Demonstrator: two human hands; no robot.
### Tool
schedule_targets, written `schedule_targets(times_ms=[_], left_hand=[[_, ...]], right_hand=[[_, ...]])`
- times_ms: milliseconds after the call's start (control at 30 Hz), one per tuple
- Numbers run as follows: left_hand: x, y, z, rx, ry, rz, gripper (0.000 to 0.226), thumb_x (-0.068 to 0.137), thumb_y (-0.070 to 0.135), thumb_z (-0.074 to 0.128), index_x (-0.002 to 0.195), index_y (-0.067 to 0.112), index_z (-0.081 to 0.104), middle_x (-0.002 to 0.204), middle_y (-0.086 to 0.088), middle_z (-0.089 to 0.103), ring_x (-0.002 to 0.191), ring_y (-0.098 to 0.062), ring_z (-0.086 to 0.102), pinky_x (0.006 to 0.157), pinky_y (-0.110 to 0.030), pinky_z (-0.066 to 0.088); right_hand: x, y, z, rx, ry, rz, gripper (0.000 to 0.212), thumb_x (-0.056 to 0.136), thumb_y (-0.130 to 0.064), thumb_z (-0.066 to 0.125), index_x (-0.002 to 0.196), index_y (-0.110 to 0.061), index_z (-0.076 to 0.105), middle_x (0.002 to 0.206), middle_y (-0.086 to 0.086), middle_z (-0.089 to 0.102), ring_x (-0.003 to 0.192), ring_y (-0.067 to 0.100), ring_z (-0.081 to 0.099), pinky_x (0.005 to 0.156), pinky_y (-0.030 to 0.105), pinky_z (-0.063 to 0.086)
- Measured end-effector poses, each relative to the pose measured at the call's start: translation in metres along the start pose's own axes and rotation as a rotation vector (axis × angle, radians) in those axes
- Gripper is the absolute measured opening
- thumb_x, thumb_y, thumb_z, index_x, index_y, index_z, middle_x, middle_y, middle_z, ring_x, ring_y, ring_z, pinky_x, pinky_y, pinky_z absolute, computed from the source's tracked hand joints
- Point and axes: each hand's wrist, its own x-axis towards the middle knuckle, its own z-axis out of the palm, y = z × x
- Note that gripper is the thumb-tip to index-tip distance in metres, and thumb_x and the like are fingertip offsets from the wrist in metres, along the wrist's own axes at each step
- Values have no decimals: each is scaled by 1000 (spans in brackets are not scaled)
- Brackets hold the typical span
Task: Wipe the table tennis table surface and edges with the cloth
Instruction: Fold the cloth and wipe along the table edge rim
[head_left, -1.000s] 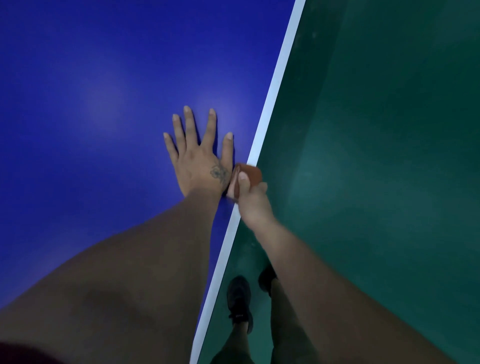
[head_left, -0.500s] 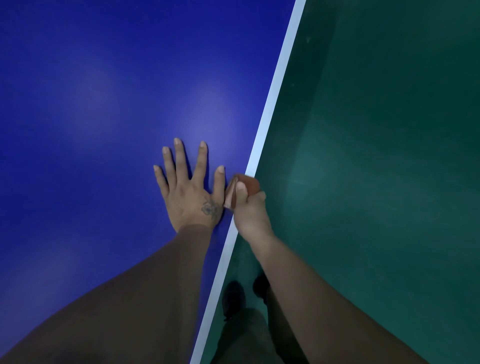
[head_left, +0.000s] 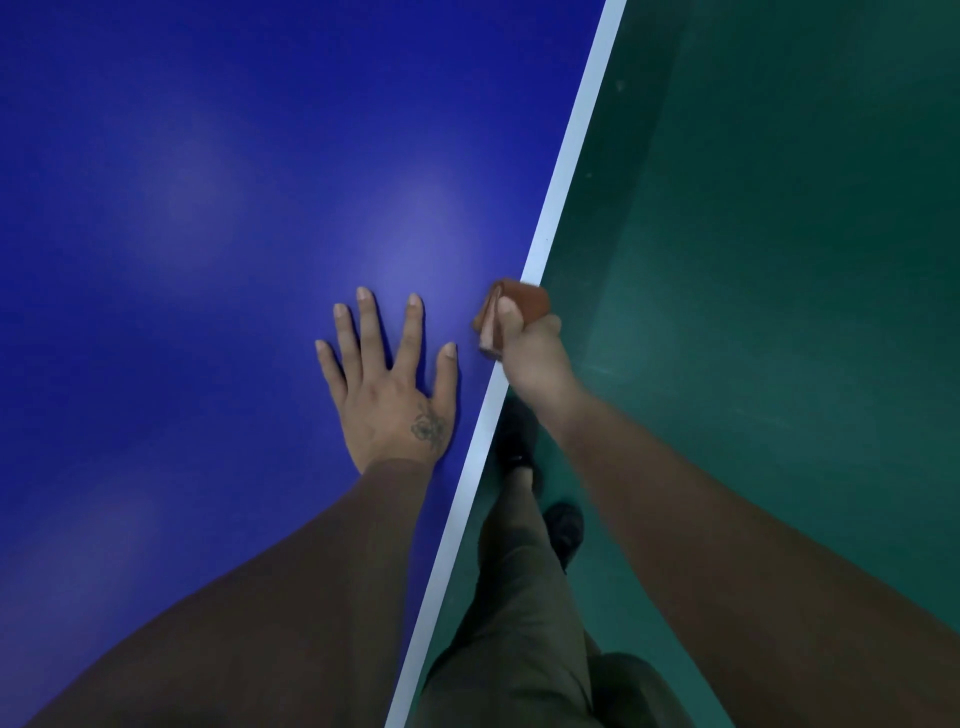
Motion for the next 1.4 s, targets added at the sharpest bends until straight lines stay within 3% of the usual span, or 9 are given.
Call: schedule_targets(times_ms=[167,267,400,500,667,800,933,1167,1400], left_hand=[[1,-1,1,-20,14,11,63,111,60,37,168,33,34,180,-10,14,167,-33,8,133,-60,9],[1,-1,0,-23,6,12,63,111,60,37,168,32,34,180,-11,14,167,-34,8,133,-60,9],[0,-1,0,-20,19,16,63,111,59,38,168,31,34,179,-11,15,167,-35,10,133,-60,10],[1,-2,3,-23,35,20,63,112,59,39,168,31,36,179,-11,17,166,-35,11,133,-61,11],[1,-3,5,-15,23,18,64,111,62,34,168,33,32,180,-7,13,167,-32,7,134,-59,8],[1,-3,5,1,19,4,64,111,63,33,169,34,32,180,-7,13,167,-32,6,133,-59,9],[0,-3,6,-5,37,7,64,111,62,36,168,34,34,180,-8,16,167,-33,9,133,-60,11],[1,0,0,-20,25,4,63,110,60,42,167,33,36,179,-9,19,167,-32,12,133,-58,13],[53,45,-21,-236,196,-129,41,105,42,63,135,15,71,145,-20,58,149,-39,47,129,-58,26]], right_hand=[[-25,37,16,-80,-64,31,65,104,-62,40,137,-7,38,141,13,56,127,30,58,112,48,42],[-23,32,14,-110,-72,41,70,104,-65,35,143,-7,34,152,12,48,135,31,53,116,52,37],[-11,11,3,-115,-65,16,70,106,-62,35,144,-3,32,148,15,49,128,31,56,94,32,38],[13,-24,-14,-78,-28,-27,68,109,-54,36,147,2,36,139,14,56,123,28,59,89,26,39],[52,-101,-48,57,46,-77,50,112,-41,40,135,0,60,90,-4,64,72,8,62,63,13,43],[55,-100,-48,54,44,-40,57,111,-47,40,144,-1,49,127,10,67,102,20,64,87,26,43],[6,-30,-16,-34,-24,25,61,109,-52,41,142,-1,40,138,15,60,123,30,61,93,31,43],[-18,-2,5,-86,-48,131,68,106,-64,32,142,-7,32,146,13,51,100,25,53,82,33,35],[30,-53,-27,-27,-40,65,73,107,-61,35,148,-1,33,147,17,53,128,32,58,93,33,40]])
